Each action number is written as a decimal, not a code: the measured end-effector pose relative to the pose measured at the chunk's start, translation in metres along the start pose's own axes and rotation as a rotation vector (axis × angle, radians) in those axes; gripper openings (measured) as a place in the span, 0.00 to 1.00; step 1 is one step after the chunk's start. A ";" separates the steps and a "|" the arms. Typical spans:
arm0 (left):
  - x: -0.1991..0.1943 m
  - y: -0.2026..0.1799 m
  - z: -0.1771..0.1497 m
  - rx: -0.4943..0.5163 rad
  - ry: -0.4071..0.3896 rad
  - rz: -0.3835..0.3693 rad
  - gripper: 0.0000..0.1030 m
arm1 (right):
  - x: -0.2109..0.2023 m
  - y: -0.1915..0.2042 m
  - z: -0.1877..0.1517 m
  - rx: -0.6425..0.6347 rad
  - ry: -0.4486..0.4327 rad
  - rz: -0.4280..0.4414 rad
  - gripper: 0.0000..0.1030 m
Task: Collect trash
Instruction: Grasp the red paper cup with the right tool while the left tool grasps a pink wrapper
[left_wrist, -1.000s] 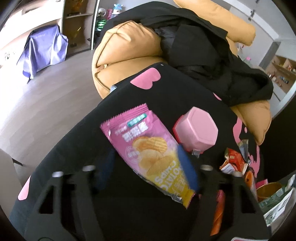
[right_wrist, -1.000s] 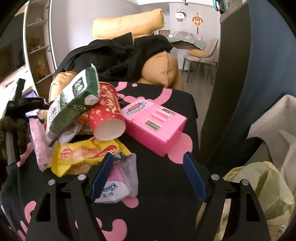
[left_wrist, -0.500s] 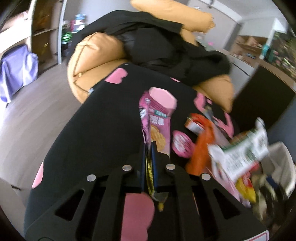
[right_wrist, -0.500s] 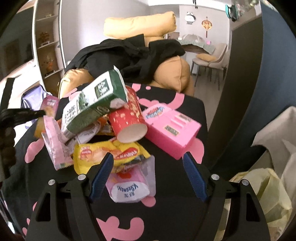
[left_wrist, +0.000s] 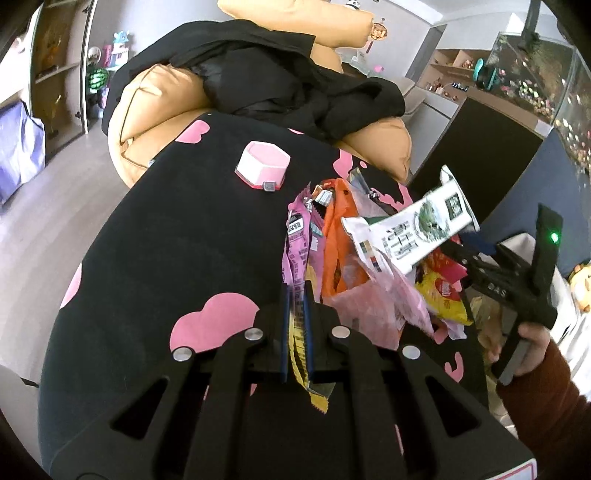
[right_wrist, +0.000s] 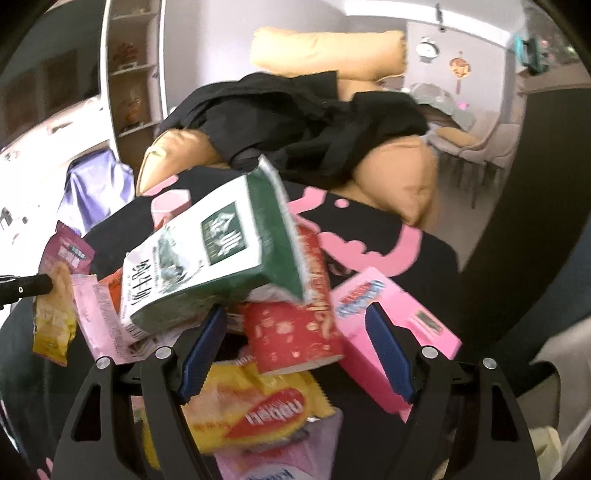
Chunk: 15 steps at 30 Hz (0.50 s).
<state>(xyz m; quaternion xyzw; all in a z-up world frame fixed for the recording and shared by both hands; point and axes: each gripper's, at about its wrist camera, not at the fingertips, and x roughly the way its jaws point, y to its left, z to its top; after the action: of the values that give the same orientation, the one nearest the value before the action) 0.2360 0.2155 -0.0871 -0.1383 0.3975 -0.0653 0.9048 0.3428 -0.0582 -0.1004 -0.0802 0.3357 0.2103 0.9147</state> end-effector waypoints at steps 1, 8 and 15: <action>-0.001 -0.001 -0.001 0.005 -0.003 0.004 0.06 | 0.003 0.003 0.002 -0.008 0.009 0.010 0.71; -0.006 -0.002 -0.006 0.006 -0.005 0.001 0.06 | 0.006 0.010 0.001 0.004 0.080 0.045 0.49; -0.014 -0.006 -0.007 0.019 -0.027 -0.022 0.06 | -0.047 0.001 -0.007 0.064 0.026 0.062 0.49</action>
<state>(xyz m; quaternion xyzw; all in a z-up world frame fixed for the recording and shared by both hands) 0.2208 0.2116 -0.0800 -0.1350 0.3831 -0.0773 0.9105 0.3060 -0.0752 -0.0756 -0.0433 0.3564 0.2267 0.9054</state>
